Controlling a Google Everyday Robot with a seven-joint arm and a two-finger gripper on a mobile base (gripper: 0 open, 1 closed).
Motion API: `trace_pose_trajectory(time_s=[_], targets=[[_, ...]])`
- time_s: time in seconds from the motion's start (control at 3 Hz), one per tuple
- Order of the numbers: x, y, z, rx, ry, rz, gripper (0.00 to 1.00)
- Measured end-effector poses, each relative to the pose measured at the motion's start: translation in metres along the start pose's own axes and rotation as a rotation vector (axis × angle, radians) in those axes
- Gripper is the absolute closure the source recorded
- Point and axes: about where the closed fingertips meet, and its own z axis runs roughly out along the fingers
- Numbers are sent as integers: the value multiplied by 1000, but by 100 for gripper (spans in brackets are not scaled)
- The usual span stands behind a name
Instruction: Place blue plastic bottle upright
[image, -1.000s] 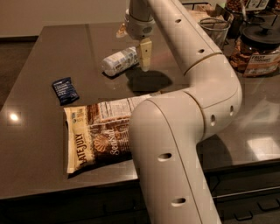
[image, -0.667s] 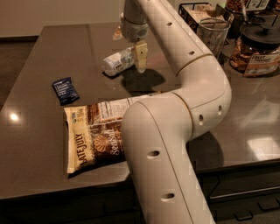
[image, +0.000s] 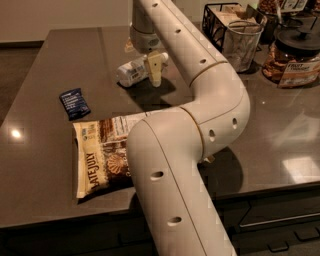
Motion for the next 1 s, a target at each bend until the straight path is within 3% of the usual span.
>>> trace_pose_trajectory(time_s=[0.67, 1.0], targets=[[-2, 0, 3, -26, 22, -15, 42], [-5, -3, -7, -29, 60, -68, 65]])
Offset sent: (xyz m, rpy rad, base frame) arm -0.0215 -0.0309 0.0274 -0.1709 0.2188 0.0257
